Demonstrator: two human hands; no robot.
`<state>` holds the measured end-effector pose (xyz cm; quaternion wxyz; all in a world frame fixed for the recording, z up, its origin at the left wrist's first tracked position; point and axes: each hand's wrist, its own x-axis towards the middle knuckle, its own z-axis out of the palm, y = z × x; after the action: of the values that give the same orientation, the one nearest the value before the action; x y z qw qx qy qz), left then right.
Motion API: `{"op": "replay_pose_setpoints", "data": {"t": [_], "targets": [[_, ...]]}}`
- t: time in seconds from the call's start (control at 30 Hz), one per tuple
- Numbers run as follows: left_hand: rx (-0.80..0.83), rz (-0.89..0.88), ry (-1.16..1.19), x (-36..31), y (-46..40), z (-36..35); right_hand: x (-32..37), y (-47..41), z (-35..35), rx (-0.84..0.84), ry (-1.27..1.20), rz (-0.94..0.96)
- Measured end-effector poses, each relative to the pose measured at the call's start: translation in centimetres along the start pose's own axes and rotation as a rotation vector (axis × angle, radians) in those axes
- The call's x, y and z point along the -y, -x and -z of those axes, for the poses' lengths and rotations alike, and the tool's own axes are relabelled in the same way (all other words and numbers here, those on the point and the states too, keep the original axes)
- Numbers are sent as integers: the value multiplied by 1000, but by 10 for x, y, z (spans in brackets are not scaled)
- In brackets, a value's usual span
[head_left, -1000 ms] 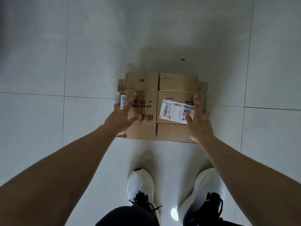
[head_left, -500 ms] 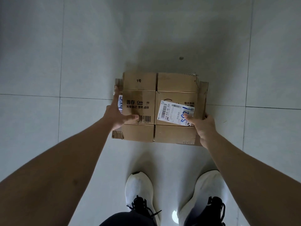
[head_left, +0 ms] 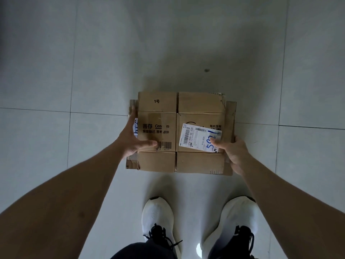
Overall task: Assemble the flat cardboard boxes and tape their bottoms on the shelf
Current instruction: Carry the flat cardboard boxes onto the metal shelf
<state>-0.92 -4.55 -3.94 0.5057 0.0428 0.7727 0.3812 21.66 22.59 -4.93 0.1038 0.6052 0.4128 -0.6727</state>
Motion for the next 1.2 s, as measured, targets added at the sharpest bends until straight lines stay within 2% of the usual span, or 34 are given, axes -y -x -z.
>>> {"op": "replay_pose_setpoints", "data": {"t": [0.23, 0.43, 0.77, 0.9, 1.2], "targets": [[-51, -18, -24, -48, 64, 5, 17, 68, 0, -57, -67, 102], [-173, -75, -171, -144, 142, 28, 74, 167, -8, -175, -61, 299], [-276, -233, -146, -346, 289, 92, 243, 352, -2, -124, 35, 596], [-323, -286, -76, -432, 355, 116, 314, 434, 8, -83, -17, 676], [-361, -477, -128, -593, 488, 164, 456, 612, 38, -84, -31, 921]]}}
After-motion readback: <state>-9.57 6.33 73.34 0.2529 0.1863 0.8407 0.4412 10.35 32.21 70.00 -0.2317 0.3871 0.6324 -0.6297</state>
